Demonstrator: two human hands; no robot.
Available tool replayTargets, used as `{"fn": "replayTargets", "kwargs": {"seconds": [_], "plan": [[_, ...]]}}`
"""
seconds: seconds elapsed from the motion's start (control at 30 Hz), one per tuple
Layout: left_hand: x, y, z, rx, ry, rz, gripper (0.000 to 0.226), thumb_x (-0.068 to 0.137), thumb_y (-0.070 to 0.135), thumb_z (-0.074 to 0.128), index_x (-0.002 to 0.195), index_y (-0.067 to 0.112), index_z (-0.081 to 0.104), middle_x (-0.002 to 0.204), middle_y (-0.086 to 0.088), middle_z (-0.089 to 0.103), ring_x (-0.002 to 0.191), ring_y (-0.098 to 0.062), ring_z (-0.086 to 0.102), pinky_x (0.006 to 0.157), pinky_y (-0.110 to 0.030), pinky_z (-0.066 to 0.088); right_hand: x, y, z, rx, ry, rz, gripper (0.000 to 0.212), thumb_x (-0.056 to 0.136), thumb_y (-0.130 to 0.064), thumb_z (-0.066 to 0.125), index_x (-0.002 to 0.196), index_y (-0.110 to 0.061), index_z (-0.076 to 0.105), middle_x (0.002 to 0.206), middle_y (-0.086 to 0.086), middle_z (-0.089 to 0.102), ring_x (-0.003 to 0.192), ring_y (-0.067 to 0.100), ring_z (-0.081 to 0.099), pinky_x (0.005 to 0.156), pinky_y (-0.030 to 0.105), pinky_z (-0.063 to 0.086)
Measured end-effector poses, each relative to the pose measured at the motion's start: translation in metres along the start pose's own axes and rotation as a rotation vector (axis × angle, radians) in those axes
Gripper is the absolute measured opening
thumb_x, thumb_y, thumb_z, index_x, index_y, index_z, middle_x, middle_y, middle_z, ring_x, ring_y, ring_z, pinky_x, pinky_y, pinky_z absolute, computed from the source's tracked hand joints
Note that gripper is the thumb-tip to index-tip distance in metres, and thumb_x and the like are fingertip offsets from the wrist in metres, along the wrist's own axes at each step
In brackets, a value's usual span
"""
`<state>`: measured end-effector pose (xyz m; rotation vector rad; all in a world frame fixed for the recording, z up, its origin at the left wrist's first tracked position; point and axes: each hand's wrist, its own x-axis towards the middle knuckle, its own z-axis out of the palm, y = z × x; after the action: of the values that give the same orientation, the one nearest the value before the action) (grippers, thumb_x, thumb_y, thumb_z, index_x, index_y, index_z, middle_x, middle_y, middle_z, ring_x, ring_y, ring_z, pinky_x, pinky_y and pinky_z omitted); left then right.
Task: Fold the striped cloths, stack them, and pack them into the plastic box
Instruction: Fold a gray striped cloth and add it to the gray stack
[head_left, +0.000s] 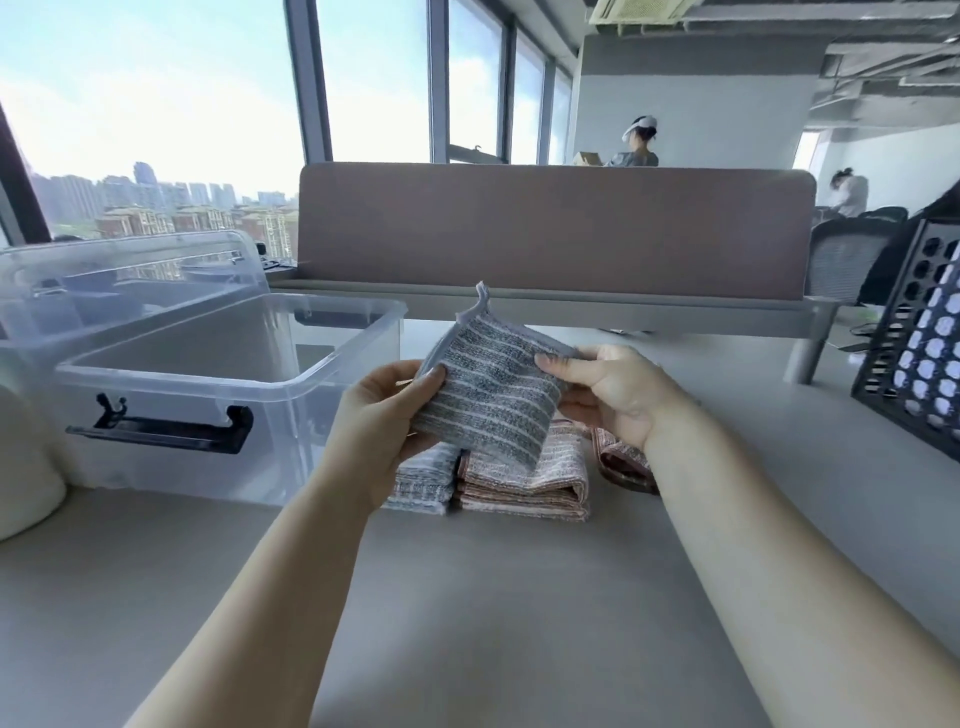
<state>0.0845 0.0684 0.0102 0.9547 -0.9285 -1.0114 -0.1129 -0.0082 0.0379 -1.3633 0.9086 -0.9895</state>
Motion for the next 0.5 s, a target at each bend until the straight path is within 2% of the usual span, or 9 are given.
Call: {"fn": "replayTargets", "kwargs": {"seconds": [0.07, 0.13, 0.17, 0.23, 0.27, 0.33, 0.37, 0.43, 0.5], "plan": [[0.000, -0.001, 0.003, 0.000, 0.064, 0.023, 0.015, 0.087, 0.011, 0.064, 0.101, 0.013, 0.057, 0.080, -0.004, 0.066, 0.063, -0.011, 0.065, 0.050, -0.023, 0.055, 0.002, 0.006, 0.007, 0.152, 0.046, 0.005, 0.052, 0.058, -0.038, 0.078, 0.098, -0.010, 0.061, 0.087, 0.007, 0.061, 0.065, 0.014, 0.059, 0.046, 0.021, 0.050], [0.000, -0.003, 0.005, 0.028, 0.152, 0.066, 0.020, 0.090, 0.010, 0.062, 0.105, 0.016, 0.050, 0.079, -0.005, 0.065, 0.059, -0.010, 0.065, 0.046, -0.021, 0.052, 0.001, 0.015, 0.016, 0.187, 0.022, 0.023, 0.076, 0.061, -0.047, 0.075, 0.125, -0.015, 0.049, 0.103, 0.007, 0.057, 0.082, 0.017, 0.060, 0.056, 0.026, 0.052], [0.000, -0.004, 0.005, 0.063, 0.187, 0.092, 0.019, 0.091, 0.010, 0.060, 0.103, 0.018, 0.049, 0.079, -0.006, 0.065, 0.062, -0.012, 0.065, 0.046, -0.023, 0.053, 0.001, 0.021, 0.020, 0.143, -0.006, 0.009, 0.080, 0.067, -0.046, 0.073, 0.135, -0.022, 0.037, 0.111, 0.006, 0.054, 0.094, 0.019, 0.059, 0.066, 0.029, 0.052], [0.001, -0.006, 0.002, 0.162, 0.232, 0.140, 0.016, 0.094, 0.009, 0.055, 0.097, 0.024, 0.050, 0.084, -0.011, 0.067, 0.069, -0.020, 0.064, 0.054, -0.034, 0.059, -0.001, 0.028, 0.029, 0.019, -0.042, -0.072, 0.079, 0.077, -0.032, 0.073, 0.138, -0.039, 0.024, 0.129, 0.008, 0.046, 0.113, 0.023, 0.052, 0.088, 0.031, 0.043], [0.002, -0.005, 0.000, 0.220, 0.243, 0.163, 0.016, 0.095, 0.009, 0.053, 0.096, 0.026, 0.053, 0.086, -0.014, 0.067, 0.071, -0.022, 0.062, 0.060, -0.040, 0.059, -0.002, 0.028, 0.033, -0.013, -0.056, -0.117, 0.072, 0.080, -0.023, 0.073, 0.133, -0.043, 0.028, 0.129, 0.009, 0.047, 0.112, 0.021, 0.053, 0.087, 0.030, 0.044], [0.004, -0.005, -0.004, 0.335, 0.260, 0.200, 0.021, 0.095, 0.010, 0.051, 0.091, 0.026, 0.063, 0.087, -0.015, 0.067, 0.069, -0.023, 0.059, 0.066, -0.045, 0.058, -0.001, 0.029, 0.040, -0.061, -0.066, -0.169, 0.046, 0.085, -0.008, 0.067, 0.113, -0.039, 0.048, 0.113, 0.007, 0.057, 0.090, 0.015, 0.060, 0.068, 0.026, 0.051], [0.005, -0.005, -0.005, 0.390, 0.266, 0.217, 0.024, 0.094, 0.009, 0.051, 0.090, 0.027, 0.067, 0.085, -0.014, 0.067, 0.068, -0.022, 0.058, 0.064, -0.046, 0.057, 0.000, 0.030, 0.043, -0.120, -0.040, -0.183, 0.036, 0.087, -0.006, 0.065, 0.104, -0.037, 0.056, 0.111, 0.007, 0.057, 0.086, 0.016, 0.059, 0.063, 0.026, 0.051], [0.006, -0.004, -0.007, 0.484, 0.269, 0.230, 0.029, 0.091, 0.006, 0.048, 0.096, 0.024, 0.071, 0.074, -0.007, 0.064, 0.060, -0.018, 0.051, 0.052, -0.033, 0.048, 0.003, 0.033, 0.046, -0.202, -0.020, -0.169, 0.030, 0.087, -0.007, 0.062, 0.098, -0.036, 0.064, 0.114, 0.008, 0.056, 0.091, 0.020, 0.058, 0.065, 0.029, 0.051], [0.009, -0.003, -0.011, 0.569, 0.274, 0.214, 0.032, 0.089, 0.005, 0.046, 0.108, 0.019, 0.069, 0.064, 0.002, 0.058, 0.045, -0.009, 0.041, 0.042, -0.019, 0.033, 0.004, 0.035, 0.050, -0.167, -0.047, -0.121, 0.035, 0.088, -0.007, 0.061, 0.112, -0.033, 0.061, 0.118, 0.010, 0.057, 0.086, 0.018, 0.061, 0.063, 0.028, 0.054]]}}
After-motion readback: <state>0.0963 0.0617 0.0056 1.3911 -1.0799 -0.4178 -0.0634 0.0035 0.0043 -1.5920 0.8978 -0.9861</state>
